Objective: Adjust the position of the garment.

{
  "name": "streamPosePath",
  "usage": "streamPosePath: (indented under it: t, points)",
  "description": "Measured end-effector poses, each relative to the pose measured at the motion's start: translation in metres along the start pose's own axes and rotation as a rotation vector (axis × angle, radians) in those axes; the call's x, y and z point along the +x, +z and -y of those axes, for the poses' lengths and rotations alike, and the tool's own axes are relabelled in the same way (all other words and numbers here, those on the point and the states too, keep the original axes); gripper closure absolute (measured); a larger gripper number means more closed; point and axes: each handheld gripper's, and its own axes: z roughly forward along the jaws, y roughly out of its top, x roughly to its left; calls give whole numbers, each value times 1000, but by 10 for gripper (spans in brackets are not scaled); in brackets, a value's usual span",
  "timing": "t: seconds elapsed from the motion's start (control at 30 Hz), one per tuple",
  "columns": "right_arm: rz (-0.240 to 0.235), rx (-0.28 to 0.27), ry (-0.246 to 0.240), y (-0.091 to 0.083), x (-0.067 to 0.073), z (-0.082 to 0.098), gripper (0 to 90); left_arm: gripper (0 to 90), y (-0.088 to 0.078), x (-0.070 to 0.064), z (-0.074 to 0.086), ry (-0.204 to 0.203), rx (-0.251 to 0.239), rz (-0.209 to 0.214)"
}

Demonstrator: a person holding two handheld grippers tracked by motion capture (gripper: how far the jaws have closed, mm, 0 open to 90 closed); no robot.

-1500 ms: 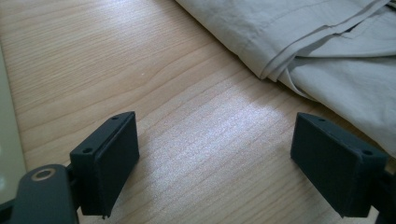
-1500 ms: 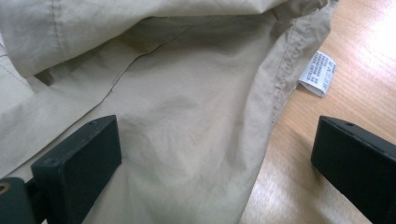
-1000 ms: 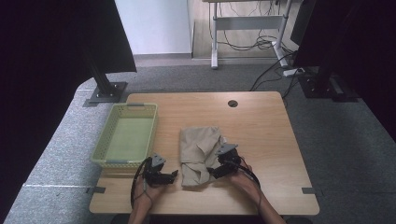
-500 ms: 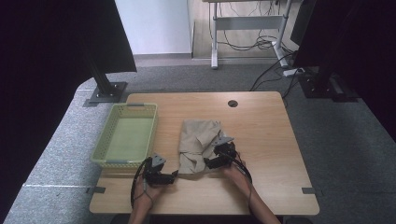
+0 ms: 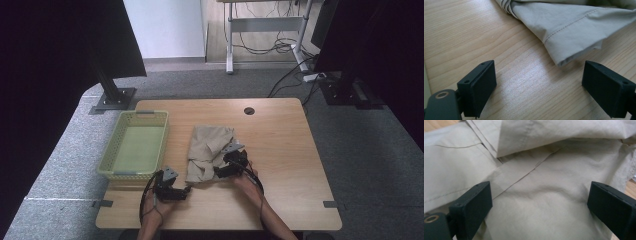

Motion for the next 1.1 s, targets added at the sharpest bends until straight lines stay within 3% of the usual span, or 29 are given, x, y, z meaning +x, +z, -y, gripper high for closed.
streamPosePath:
  t: [0.13, 0.37, 0.83, 1.1]
  points:
    - [-41, -40, 5, -16, -1, -6, 33, 137, -1, 0, 0, -8, -4, -8]
    - [-30, -41, -16, -44, -12, -1, 30, 158, -1, 0, 1, -15, -9, -16]
    - [28, -65, 55, -102, -41, 48, 31, 105, 0, -1, 0, -14, 3, -15]
    - [60, -49, 87, -118, -51, 85, 36, 105, 0, -1, 0, -14, 2, -16]
